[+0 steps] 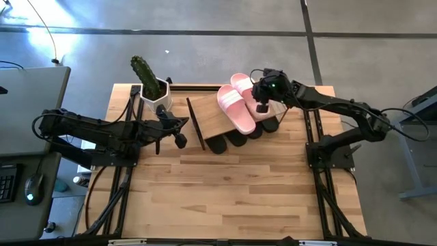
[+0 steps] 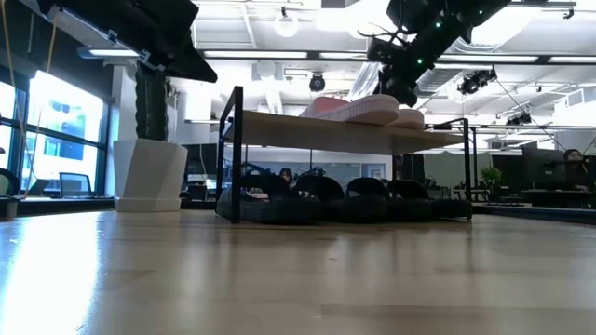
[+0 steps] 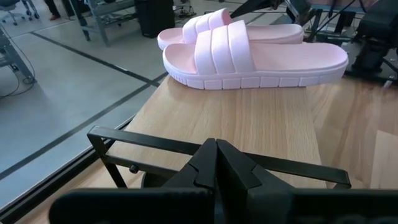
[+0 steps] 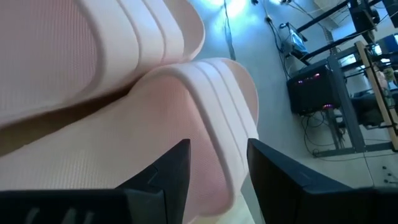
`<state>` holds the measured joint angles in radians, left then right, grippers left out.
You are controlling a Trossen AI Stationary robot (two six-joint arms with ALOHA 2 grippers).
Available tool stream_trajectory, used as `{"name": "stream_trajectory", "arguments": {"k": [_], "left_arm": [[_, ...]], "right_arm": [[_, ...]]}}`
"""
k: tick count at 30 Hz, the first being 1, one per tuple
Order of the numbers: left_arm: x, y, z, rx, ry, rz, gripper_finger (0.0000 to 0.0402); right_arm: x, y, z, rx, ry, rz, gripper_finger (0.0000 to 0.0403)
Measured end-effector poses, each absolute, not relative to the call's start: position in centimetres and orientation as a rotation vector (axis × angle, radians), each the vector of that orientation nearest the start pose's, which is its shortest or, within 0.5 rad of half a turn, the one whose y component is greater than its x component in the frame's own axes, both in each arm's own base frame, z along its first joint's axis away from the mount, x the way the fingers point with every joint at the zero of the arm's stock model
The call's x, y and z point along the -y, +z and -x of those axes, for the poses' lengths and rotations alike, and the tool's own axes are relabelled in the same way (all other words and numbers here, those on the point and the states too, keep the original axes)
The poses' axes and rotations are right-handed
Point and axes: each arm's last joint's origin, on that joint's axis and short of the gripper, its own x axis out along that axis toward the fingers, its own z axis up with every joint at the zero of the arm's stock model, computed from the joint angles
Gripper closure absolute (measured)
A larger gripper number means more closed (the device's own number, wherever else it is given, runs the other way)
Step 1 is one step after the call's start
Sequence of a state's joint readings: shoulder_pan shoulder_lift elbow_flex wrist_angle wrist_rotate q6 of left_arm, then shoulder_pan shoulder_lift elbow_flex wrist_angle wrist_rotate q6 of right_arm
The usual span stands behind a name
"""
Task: Pick and place slides into the shelf
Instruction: Adjust the pink slide on the shelf
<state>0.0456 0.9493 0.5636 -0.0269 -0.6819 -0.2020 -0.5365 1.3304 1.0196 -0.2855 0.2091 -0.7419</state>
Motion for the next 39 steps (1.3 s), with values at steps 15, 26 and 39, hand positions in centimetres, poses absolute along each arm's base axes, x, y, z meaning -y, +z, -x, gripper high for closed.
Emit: {"name": "stream_trajectory", "arguments": {"k": [15, 26, 39], "left_arm": [[-2.7, 24.5, -19.8, -0.324, 0.754, 0.063, 0.0401], [-2.7, 24.5, -19.8, -0.323, 0.755, 0.062, 0.0401], [-2.7, 24.6, -19.7, -0.321, 0.762, 0.061, 0.0401]], "right_arm": [[15.9, 27.0, -25.5, -0.904, -0.454, 0.595, 0.0332], [16.1, 27.1, -25.6, -0.896, -0.521, 0.589, 0.04], [14.5, 28.2, -24.8, -0.907, -0.508, 0.588, 0.0402]]}}
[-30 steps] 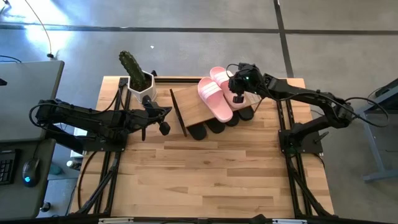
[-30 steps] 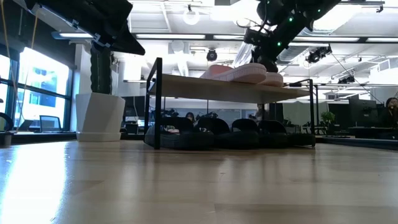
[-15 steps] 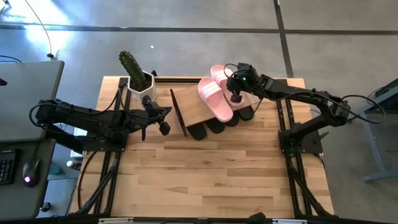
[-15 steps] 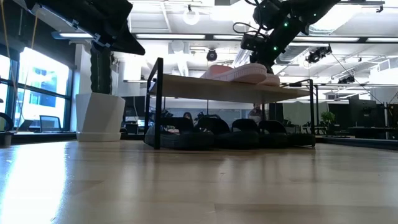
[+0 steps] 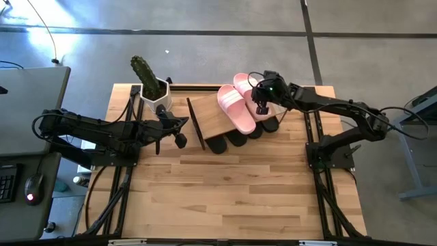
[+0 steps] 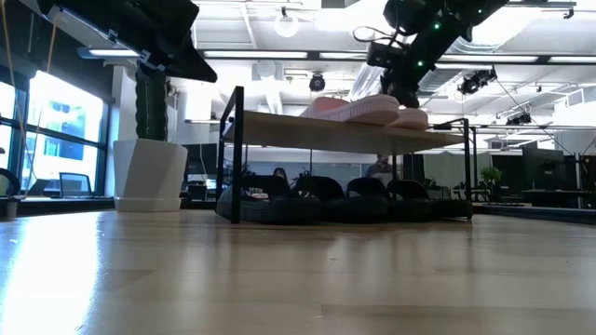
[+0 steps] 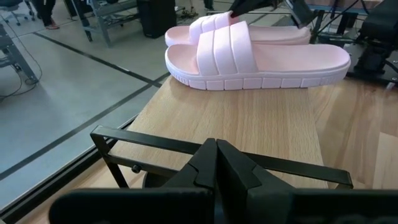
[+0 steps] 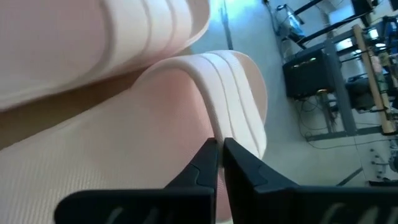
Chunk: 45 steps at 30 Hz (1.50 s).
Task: Pick and place slides into the shelf
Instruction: Adjust the pink slide on the shelf
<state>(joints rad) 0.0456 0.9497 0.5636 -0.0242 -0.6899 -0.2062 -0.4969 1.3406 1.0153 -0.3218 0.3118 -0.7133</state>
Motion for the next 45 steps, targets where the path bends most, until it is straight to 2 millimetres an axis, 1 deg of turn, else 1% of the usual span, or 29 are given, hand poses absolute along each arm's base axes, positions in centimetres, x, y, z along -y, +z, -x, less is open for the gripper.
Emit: {"name": "stream_trajectory", "arguments": {"k": [7, 11, 18, 23, 31, 40, 42, 45], "left_arm": [[-2.7, 24.6, -19.7, -0.321, 0.762, 0.061, 0.0401], [-2.7, 24.6, -19.7, -0.321, 0.762, 0.062, 0.0401], [-2.7, 24.5, -19.7, -0.322, 0.762, 0.061, 0.0401], [-2.8, 24.5, -19.7, -0.322, 0.765, 0.06, 0.0401], [-2.8, 24.6, -19.7, -0.322, 0.765, 0.061, 0.0401], [-2.7, 24.5, -19.7, -0.322, 0.763, 0.061, 0.0401], [-2.7, 24.5, -19.7, -0.323, 0.761, 0.062, 0.0401], [-2.7, 24.5, -19.7, -0.322, 0.761, 0.062, 0.0401]], "right_arm": [[14.2, 27.8, -24.6, -0.927, -0.476, 0.528, 0.0402], [13.9, 28.1, -24.5, -0.918, -0.477, 0.532, 0.0402], [12.7, 28.9, -24.1, -0.889, -0.459, 0.529, 0.0403], [12.5, 28.7, -23.8, -0.914, -0.449, 0.499, 0.0403], [12.5, 28.7, -23.9, -0.906, -0.449, 0.483, 0.0403], [12.4, 28.7, -24.0, -0.883, -0.392, 0.463, 0.0402], [12.4, 28.7, -24.0, -0.877, -0.38, 0.456, 0.0396], [12.4, 28.7, -24.0, -0.877, -0.377, 0.454, 0.0372]]}}
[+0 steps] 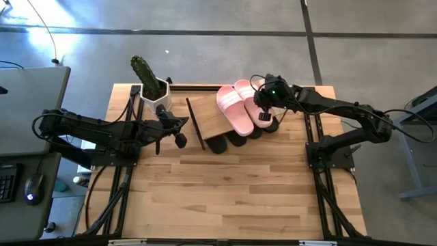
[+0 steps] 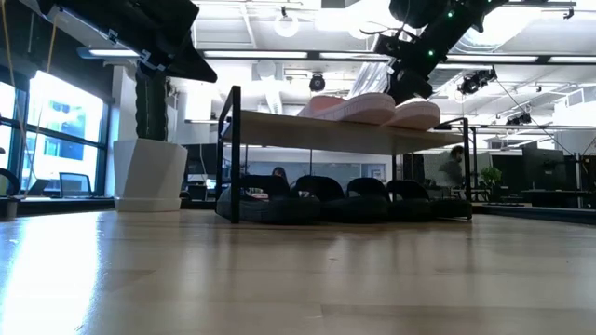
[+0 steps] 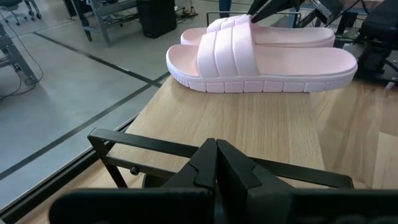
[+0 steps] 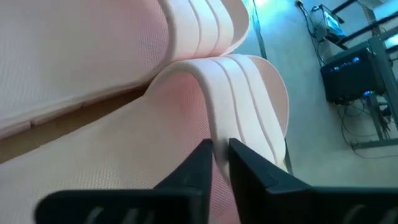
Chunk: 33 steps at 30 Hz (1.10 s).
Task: Pick and place slides into the shelf
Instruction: Adjust the pink slide on the shelf, then return to Home Position
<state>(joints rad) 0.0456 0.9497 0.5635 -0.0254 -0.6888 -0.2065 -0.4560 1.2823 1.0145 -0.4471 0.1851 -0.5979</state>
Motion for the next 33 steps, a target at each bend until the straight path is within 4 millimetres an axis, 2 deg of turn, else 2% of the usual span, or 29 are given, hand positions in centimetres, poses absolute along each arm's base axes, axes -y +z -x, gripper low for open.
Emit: {"name": "stream_trajectory", "arguments": {"k": [5, 10, 18, 23, 27, 30, 33], "left_arm": [[-2.7, 24.5, -19.7, -0.323, 0.761, 0.062, 0.0401], [-2.7, 24.5, -19.7, -0.322, 0.761, 0.061, 0.0401], [-2.7, 24.5, -19.8, -0.328, 0.722, 0.071, 0.0401], [-2.6, 24.7, -20.0, -0.303, 0.688, 0.096, 0.0401], [-2.4, 26.0, -20.5, -0.169, 0.578, 0.155, 0.0401], [-2.1, 28.0, -20.9, 0.028, 0.451, 0.209, 0.0401], [-1.8, 30.3, -20.6, 0.251, 0.311, 0.239, 0.0401]], "right_arm": [[12.4, 28.7, -23.9, -0.88, -0.425, 0.428, 0.0321], [12.3, 28.9, -23.8, -0.871, -0.43, 0.426, 0.0288], [11.6, 30.5, -22.4, -0.811, -0.451, 0.408, 0.0276], [10.7, 31.2, -20.8, -0.791, -0.432, 0.288, 0.0276], [9.3, 32.4, -19.2, -0.698, -0.333, 0.092, 0.0283], [7.9, 34.1, -17.6, -0.557, -0.228, -0.034, 0.0295], [6.7, 36.2, -15.8, -0.411, -0.199, -0.108, 0.0317]]}}
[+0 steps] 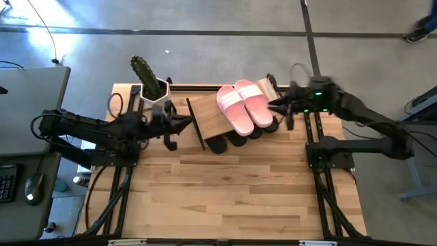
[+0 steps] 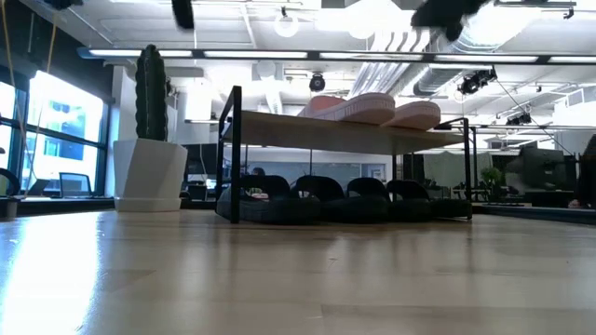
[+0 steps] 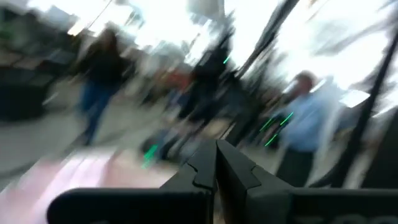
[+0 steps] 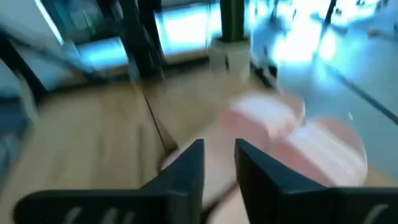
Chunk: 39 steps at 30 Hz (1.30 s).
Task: Pick and place slides into the shelf
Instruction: Return to Home Position
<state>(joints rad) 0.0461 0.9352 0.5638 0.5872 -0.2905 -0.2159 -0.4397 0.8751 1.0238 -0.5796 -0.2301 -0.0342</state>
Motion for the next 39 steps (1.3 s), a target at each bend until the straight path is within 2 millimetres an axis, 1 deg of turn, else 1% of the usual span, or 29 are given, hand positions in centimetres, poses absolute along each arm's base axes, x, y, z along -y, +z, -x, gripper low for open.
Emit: {"name": "stream_trajectory", "arguments": {"k": [2, 6, 7, 9, 12, 14, 16, 18, 21, 23, 28, 33, 38, 39], "left_arm": [[-1.9, 32.0, -20.4, 0.347, 0.235, 0.237, 0.0401], [-2.9, 35.7, -20.0, 0.386, 0.048, 0.188, 0.0401], [-3.3, 36.7, -19.8, 0.384, 0.001, 0.183, 0.0401], [-4.2, 38.6, -19.4, 0.375, -0.086, 0.169, 0.0401], [-5.5, 40.7, -18.3, 0.378, -0.159, 0.136, 0.0401], [-6.3, 41.2, -17.6, 0.391, -0.161, 0.124, 0.0401], [-6.9, 41.4, -16.8, 0.395, -0.124, 0.12, 0.0401], [-7.2, 41.1, -16.0, 0.388, -0.075, 0.132, 0.0401], [-7.4, 39.7, -15.6, 0.372, -0.034, 0.166, 0.0401], [-7.2, 38.7, -15.1, 0.368, -0.016, 0.175, 0.0401], [-6.2, 36.4, -13.1, 0.446, 0.018, 0.184, 0.0401], [-5.4, 34.0, -11.2, 0.498, 0.081, 0.238, 0.0401], [-4.5, 32.5, -9.5, 0.552, 0.113, 0.251, 0.0401], [-4.4, 32.3, -9.1, 0.565, 0.121, 0.249, 0.0401]], "right_arm": [[6.0, 37.8, -14.6, -0.304, -0.192, -0.136, 0.0338], [4.8, 41.2, -12.4, -0.106, -0.109, -0.141, 0.039], [4.5, 42.0, -12.0, -0.069, -0.086, -0.136, 0.0396], [3.9, 43.4, -10.9, 0.002, -0.068, -0.134, 0.0394], [3.2, 44.6, -9.4, 0.06, -0.065, -0.11, 0.0393], [2.7, 44.8, -8.2, 0.091, -0.073, -0.096, 0.04], [2.1, 44.9, -6.7, 0.122, -0.087, -0.087, 0.04], [1.5, 44.5, -5.2, 0.151, -0.113, -0.096, 0.04], [0.5, 43.9, -2.9, 0.226, -0.137, -0.112, 0.0402], [0.0, 43.2, -1.6, 0.266, -0.162, -0.133, 0.0402], [-1.1, 41.4, 1.0, 0.37, -0.187, -0.156, 0.0403], [-1.7, 39.5, 2.6, 0.451, -0.212, -0.181, 0.0403], [-2.0, 37.7, 3.5, 0.535, -0.214, -0.195, 0.0403], [-2.0, 37.3, 3.4, 0.541, -0.218, -0.205, 0.0403]]}}
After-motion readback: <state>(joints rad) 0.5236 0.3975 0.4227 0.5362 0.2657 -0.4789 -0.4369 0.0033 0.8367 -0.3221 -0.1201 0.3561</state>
